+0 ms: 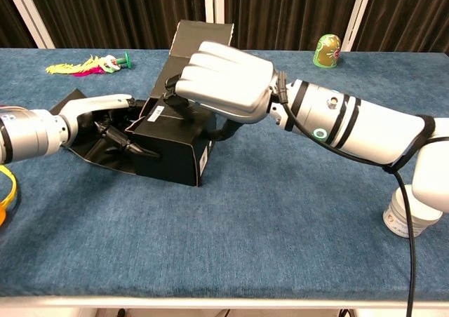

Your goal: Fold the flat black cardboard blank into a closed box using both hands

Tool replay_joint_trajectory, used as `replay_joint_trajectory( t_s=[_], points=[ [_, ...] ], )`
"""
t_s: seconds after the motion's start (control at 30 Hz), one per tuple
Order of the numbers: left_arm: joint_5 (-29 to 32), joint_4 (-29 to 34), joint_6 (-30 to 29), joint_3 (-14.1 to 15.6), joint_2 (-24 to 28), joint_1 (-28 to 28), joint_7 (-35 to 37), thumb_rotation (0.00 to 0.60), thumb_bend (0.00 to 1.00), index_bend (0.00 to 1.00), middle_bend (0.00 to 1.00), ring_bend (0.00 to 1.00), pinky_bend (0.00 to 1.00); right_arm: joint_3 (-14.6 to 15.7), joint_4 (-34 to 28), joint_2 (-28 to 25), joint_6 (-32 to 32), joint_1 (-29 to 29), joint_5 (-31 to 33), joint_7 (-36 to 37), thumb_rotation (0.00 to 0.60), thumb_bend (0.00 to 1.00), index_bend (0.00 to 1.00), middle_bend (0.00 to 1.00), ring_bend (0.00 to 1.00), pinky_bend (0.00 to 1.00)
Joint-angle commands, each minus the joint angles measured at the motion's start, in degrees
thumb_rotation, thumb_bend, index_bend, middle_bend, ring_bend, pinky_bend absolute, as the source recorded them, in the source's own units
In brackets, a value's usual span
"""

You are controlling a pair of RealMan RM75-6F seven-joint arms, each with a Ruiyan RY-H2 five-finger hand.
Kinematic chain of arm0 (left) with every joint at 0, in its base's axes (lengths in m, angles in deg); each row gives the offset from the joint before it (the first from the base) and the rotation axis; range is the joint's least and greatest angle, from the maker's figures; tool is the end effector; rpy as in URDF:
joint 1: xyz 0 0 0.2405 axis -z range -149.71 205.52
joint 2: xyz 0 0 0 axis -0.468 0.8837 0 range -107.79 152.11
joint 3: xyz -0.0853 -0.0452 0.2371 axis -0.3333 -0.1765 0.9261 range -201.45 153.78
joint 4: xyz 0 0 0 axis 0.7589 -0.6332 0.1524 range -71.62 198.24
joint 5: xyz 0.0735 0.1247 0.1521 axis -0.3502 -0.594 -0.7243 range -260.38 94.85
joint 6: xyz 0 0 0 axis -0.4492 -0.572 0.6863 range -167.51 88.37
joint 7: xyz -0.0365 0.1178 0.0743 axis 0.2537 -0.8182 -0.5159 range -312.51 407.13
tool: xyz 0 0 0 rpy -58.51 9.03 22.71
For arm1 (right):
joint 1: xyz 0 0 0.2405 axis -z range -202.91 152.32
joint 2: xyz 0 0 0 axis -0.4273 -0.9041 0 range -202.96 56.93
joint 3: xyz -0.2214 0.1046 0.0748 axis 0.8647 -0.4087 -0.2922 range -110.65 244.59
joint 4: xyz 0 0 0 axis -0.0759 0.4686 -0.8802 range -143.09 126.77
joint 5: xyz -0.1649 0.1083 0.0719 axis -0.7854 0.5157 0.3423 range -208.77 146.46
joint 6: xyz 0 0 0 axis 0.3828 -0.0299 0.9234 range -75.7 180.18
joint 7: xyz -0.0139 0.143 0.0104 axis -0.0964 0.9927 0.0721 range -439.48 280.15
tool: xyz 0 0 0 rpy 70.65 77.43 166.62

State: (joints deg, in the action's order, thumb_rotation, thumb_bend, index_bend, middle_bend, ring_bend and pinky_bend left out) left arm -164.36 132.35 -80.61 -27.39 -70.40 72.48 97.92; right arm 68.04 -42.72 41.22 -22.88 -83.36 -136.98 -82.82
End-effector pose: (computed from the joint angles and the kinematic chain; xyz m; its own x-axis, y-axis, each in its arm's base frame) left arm -0.1851 0.3388 -0.0625 -0.2485 0.6900 0.6798 0.9363 -0.0088 0.3511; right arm -0.0625 -0.3475 -0.0977 0.5247 0.3881 0.7576 -0.1615 -0.8285 0.5362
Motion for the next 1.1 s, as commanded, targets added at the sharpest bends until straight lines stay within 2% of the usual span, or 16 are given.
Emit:
replay_joint_trajectory(
  t_s=[0.03,0.27,0.77,1.1],
  points=[
    [-0.3,0.1,-0.2,0.1,0.0,-0.1,-0.3,0.496,0.01,0.14,0.23,0.60,0.89,0.3,-0.3,-0.1,0.1,0.1,0.1,-0.1,0.600,0.08,0.60,0.45,0.89,0.94],
    [-0.5,-0.1,-0.9,0.0,-0.4,-0.3,-1.2,0.458,0.01,0.11,0.18,0.60,0.89,0.8,-1.5,-0.6,0.4,0.3,0.3,-0.4,0.600,0.08,0.59,0.43,0.89,0.94],
    [-0.7,-0.2,-1.7,0.3,-0.9,-0.7,-3.4,0.451,0.01,0.07,0.07,0.58,0.89,1.2,-5.1,-2.5,0.0,0.9,0.4,-1.5,0.600,0.07,0.57,0.42,0.89,0.94],
    [-1.3,0.4,-2.0,0.3,-0.5,-0.7,-2.6,0.437,0.01,0.04,0.05,0.58,0.89,1.3,-6.6,-3.2,1.8,0.8,0.8,-2.2,0.600,0.07,0.56,0.41,0.89,0.94]
  ],
)
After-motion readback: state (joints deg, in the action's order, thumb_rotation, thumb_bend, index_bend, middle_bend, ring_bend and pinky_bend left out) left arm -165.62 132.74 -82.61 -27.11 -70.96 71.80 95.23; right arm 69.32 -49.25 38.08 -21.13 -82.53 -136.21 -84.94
